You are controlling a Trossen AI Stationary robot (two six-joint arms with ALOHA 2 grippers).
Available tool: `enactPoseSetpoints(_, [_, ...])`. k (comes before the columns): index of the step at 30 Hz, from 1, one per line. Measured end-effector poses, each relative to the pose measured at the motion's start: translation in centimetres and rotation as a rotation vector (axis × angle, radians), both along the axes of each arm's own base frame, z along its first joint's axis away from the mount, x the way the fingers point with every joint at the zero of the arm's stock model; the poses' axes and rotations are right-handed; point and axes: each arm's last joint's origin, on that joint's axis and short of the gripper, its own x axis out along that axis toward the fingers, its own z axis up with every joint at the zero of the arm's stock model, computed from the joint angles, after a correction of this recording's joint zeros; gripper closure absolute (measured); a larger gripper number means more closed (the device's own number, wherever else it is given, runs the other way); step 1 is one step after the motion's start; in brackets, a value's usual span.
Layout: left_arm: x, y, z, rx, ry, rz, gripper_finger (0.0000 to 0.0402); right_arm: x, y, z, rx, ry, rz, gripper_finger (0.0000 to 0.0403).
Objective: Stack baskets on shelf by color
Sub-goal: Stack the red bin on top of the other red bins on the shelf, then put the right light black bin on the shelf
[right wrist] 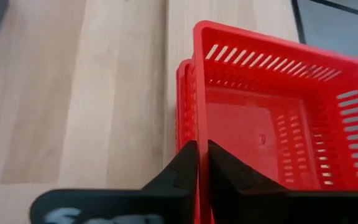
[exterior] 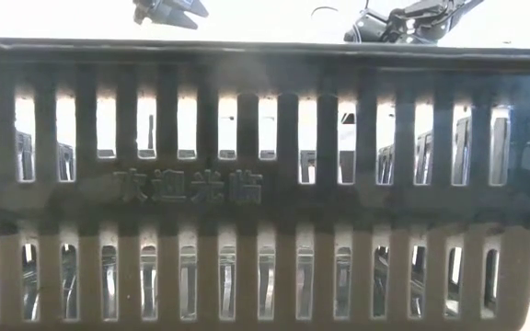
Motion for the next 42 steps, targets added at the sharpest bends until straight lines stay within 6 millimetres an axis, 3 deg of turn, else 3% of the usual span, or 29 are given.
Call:
enactPoseSetpoints(11, [-0.1, 0.0, -0.2, 0.001, 0.023, 0.000, 0.0151, -0.4, -1.0, -0.2, 0.088, -0.033, -0.040, 0.0315])
enactPoseSetpoints(19, [-0.1, 0.0, -0.3, 0.021, 0.041, 0.010, 0.0151, -0.4, -1.3, 1.2, 0.031, -0.129, -0.086, 0.0261])
enactPoseSetpoints(29, [-0.2, 0.1, -0.4, 0.019, 0.056, 0.032, 0.0151, -1.3, 0.9, 4.3, -0.001, -0.258, -0.041, 0.0248])
enactPoseSetpoints(37, [-0.4, -0.3, -1.3, -0.014, 0.108, 0.032, 0.0151, -1.0, 3.3, 2.5, 0.141, -0.208, -0.054, 0.0248])
enactPoseSetpoints(42, [-0.4, -0.3, -3.7, -0.031, 0.147, 0.042, 0.0151, 0.3, 5.0, 2.2, 0.092, -0.376, 0.010, 0.0248])
